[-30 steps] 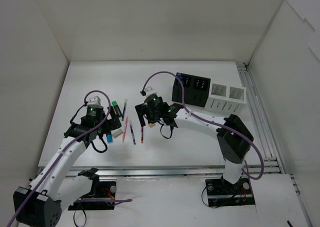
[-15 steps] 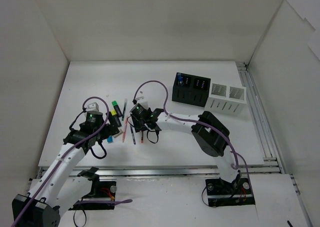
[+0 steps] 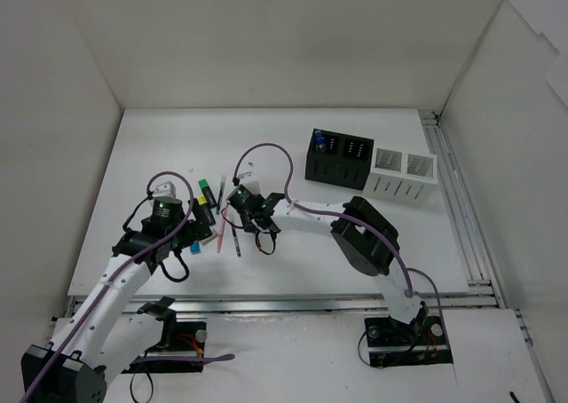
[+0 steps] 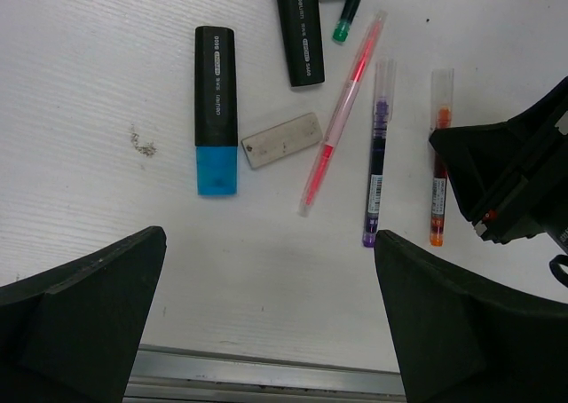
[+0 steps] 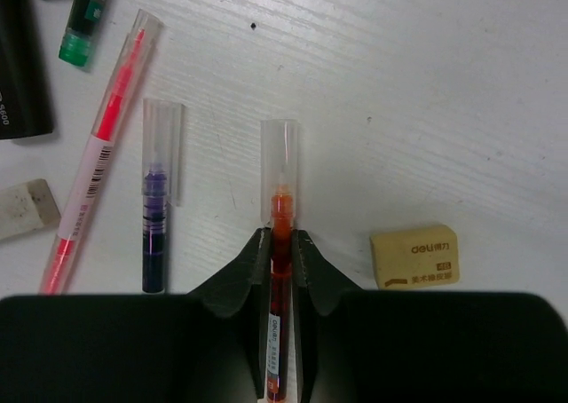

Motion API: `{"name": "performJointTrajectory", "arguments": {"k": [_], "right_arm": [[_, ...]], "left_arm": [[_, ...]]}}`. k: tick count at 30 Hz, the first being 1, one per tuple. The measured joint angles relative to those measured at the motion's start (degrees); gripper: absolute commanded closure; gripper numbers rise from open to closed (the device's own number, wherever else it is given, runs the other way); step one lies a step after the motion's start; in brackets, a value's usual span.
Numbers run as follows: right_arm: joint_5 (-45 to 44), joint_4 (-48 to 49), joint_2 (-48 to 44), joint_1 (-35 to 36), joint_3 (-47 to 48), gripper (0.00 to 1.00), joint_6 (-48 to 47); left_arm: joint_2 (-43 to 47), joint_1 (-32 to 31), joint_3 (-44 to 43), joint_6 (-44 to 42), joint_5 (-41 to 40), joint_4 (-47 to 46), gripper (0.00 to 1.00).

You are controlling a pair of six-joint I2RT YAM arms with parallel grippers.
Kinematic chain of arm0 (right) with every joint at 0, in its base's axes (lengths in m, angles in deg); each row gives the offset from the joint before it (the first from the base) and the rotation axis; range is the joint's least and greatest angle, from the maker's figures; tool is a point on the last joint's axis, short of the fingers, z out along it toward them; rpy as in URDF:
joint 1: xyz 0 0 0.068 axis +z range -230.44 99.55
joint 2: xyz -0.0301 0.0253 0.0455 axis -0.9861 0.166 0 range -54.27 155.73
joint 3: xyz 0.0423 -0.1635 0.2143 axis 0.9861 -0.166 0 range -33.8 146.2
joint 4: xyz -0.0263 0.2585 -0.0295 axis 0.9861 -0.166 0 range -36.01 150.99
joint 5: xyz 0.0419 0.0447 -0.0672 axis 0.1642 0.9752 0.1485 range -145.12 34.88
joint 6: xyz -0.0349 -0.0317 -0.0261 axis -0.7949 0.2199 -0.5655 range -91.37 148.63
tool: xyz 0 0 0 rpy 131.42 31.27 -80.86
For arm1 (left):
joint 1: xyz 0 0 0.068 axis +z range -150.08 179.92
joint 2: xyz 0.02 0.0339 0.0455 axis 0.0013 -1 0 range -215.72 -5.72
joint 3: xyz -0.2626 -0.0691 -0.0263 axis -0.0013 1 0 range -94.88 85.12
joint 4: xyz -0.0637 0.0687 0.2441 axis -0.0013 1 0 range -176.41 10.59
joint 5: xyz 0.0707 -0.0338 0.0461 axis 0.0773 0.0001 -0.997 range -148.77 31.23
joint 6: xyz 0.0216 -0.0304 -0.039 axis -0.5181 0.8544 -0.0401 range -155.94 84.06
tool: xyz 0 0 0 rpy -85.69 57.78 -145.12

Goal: Sort the stationery into containers
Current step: Pick up the pen from the center of the board, then place the stationery in the storage box.

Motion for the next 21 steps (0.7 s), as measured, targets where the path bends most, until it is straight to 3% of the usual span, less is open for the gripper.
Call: {"name": "performJointTrajectory", "arguments": {"k": [5,10,15,21], "right_arm": [[-0.1,2.3,-3.0,-0.1,-1.4,1.00,-5.9],[3.0,13.4,-17.4,-2.2,-11.5,1.00,-12.5],[5.7,25.6,-30.0,-10.9,-17.3,1.00,-21.4],[5.7,34.8,-34.0,-20.5,-20.3,1.00,-32.3]], "left_arm": [[-0.3,-0.1,0.0,-0.6,1.6,-0.6,0.01],[-2.2,-0.7,-0.2,-1.5,2.9,-1.1,0.01],[-5.4,-1.6,-1.8,-3.0,4.5,-2.0,0.00],[-11.0,-3.7,-5.0,-4.3,6.8,-4.6,0.00]]}}
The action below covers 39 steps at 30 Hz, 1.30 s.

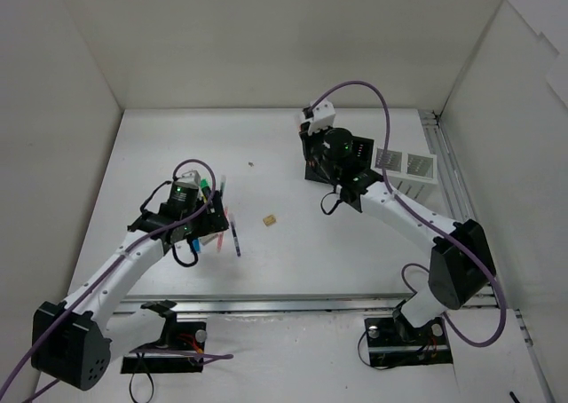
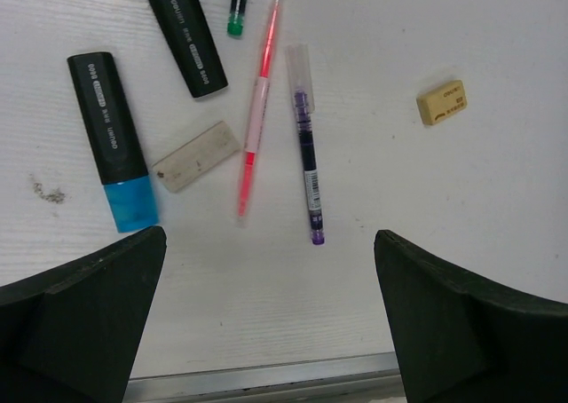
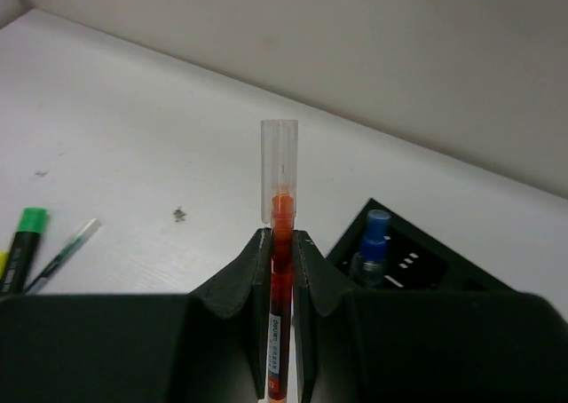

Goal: Sort the stationery into containers
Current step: Place the stationery in the storage box.

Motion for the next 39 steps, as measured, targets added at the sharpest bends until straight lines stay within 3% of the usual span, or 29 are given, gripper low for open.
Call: {"name": "performJointTrajectory", "arguments": {"k": [14,21,25,39], "right_arm": [[8.4,12.6,0.3,-20.1,-5.2,1.00,-10.9],[9.3,15.6,6.2,-21.9,-5.3,1.00,-13.9],[9.4,18.4,8.9,-22.4,-7.2,0.95,-13.8],[11.4,26.6,10.1,-24.5,-14.2,0.85,-9.0]], "left_arm": [[-10.6,-2.3,-2.9,-1.2,2.0,-3.6,0.00],[-14.4,-3.0,-3.0,-1.6,2.7,-4.0,0.01],[-16.3,-3.9,-3.0,-1.5,2.9,-4.9,0.00],[-23.2,-6.3,-5.5,2.2,1.9,-8.4,0.00]]}}
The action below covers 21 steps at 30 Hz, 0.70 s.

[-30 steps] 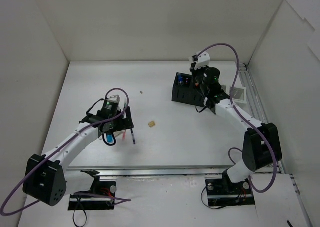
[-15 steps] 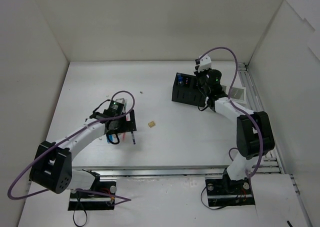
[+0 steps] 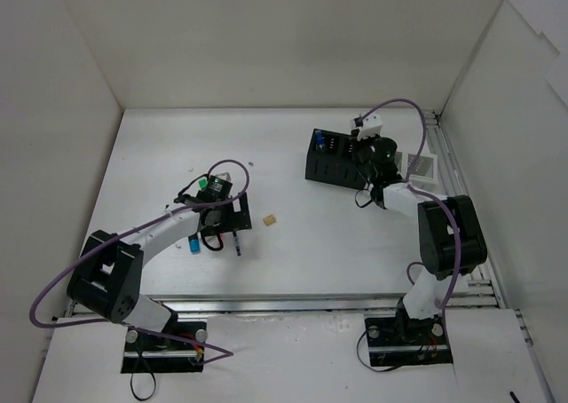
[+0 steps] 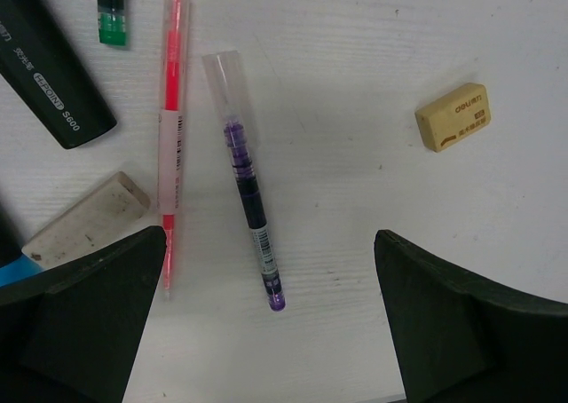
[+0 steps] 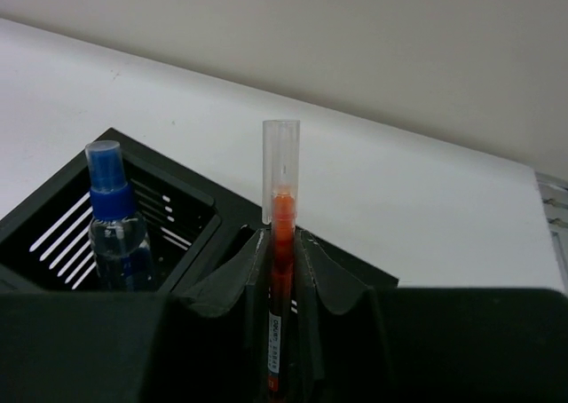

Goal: Sort the stationery into containers
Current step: Place the stationery in the storage box, then pick up the pen from the center of the board.

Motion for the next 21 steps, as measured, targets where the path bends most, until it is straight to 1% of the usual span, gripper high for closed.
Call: {"name": "performJointTrajectory", "arguments": {"k": [2,3,4,5,6,8,12,13,18,21], "right_arm": [[0.9,0.4,0.0,0.0,-1.2,0.78,1.2],[1.2,0.7,0.0,0.0,-1.9,0.73,1.8],[1.5,1.0,0.0,0.0,-2.5,0.55,2.4],[1.8,1.1,-0.1,0.0,-3.2,0.47,3.2],[1.9,1.1,-0.3,0.0,-3.9,0.32,3.9],[1.9,1.0,-1.4,0.0,-5.2,0.25,5.3],[1.8,0.7,-6.6,0.0,-7.2,0.05,8.0],[1.8,0.7,-8.4,0.0,-7.6,0.02,8.6],[1.7,1.7,-19.6,0.6,-10.1,0.02,12.0],[0.5,2.1,-25.7,2.2,-12.8,0.02,13.6]], "left_arm": [[-0.5,0.0,0.0,0.5,-0.1,-0.2,0.00],[-0.8,0.0,-0.1,0.6,-0.2,-0.2,0.00],[-1.2,0.0,-0.2,0.8,-0.2,-0.3,0.01],[-1.4,-0.1,-0.3,0.9,-0.3,-0.3,0.01],[-1.6,-0.3,-0.4,1.1,-0.6,-0.3,0.03],[-2.1,-0.6,-0.7,1.5,-0.8,-0.4,0.04],[-3.1,-1.6,-1.9,1.8,-1.6,-0.3,0.06],[-3.4,-1.9,-2.3,1.8,-1.9,-0.3,0.07],[-5.3,-2.6,-3.9,2.4,-3.7,-0.3,0.10],[-6.5,-2.5,-4.1,3.6,-4.7,0.0,0.13]]}}
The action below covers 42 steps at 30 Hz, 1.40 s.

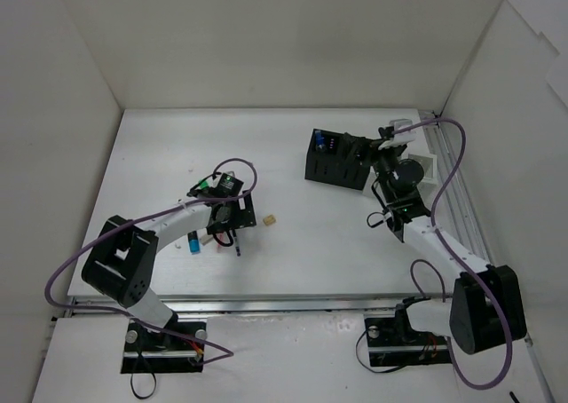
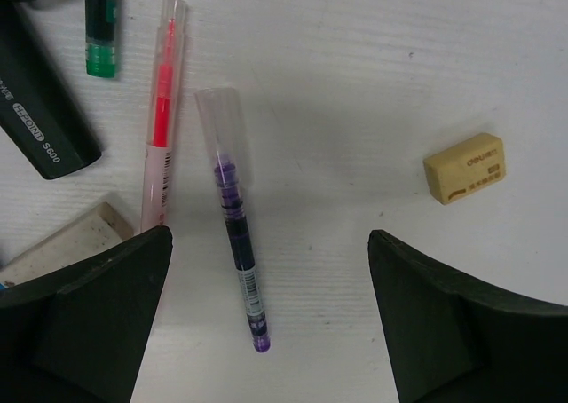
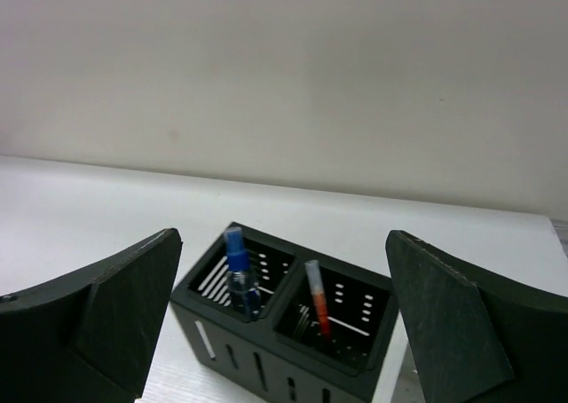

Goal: Sort the stationery into containers
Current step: Pick up the pen from the center of the board.

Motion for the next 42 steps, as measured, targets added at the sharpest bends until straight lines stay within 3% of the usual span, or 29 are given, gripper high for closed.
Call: {"name": "performJointTrajectory", "arguments": {"k": [8,12,17,22,30,34,38,42], "right_arm": [[-3.8,-6.3,-9.0,5.9,-5.2,0.02,1.6],[-6.7,-11.3,-12.5,7.4,-6.6,0.02,1.6],[-10.0,-17.9,-16.2,9.0,-6.9,0.02,2.0],[-13.8,-24.5,-19.2,10.4,-6.9,0.02,2.4],[-14.0,-35.9,-24.5,10.8,-6.3,0.02,5.4],[-13.2,-40.8,-25.5,10.8,-5.6,0.02,7.5],[-14.3,-44.3,-28.9,10.8,-5.6,0.02,10.0],[-12.5,-45.6,-31.3,10.8,-4.8,0.02,11.4]], "left_arm": [[-4.1,0.0,-1.9,2.9,-2.1,0.5,0.34],[-6.0,0.0,-3.5,3.9,-2.8,0.3,0.61],[-6.6,0.0,-3.8,4.6,-3.5,0.1,0.75],[-7.0,-0.4,-4.2,4.5,-4.7,0.1,1.00],[-6.0,-1.2,-5.1,-2.3,-5.4,-0.9,1.00],[1.2,-1.2,-5.1,-10.8,-3.0,-5.5,1.00],[8.5,-1.3,-8.1,-20.5,5.2,-14.6,1.00],[9.2,-1.2,-14.6,-28.9,18.3,-24.4,1.00]]}}
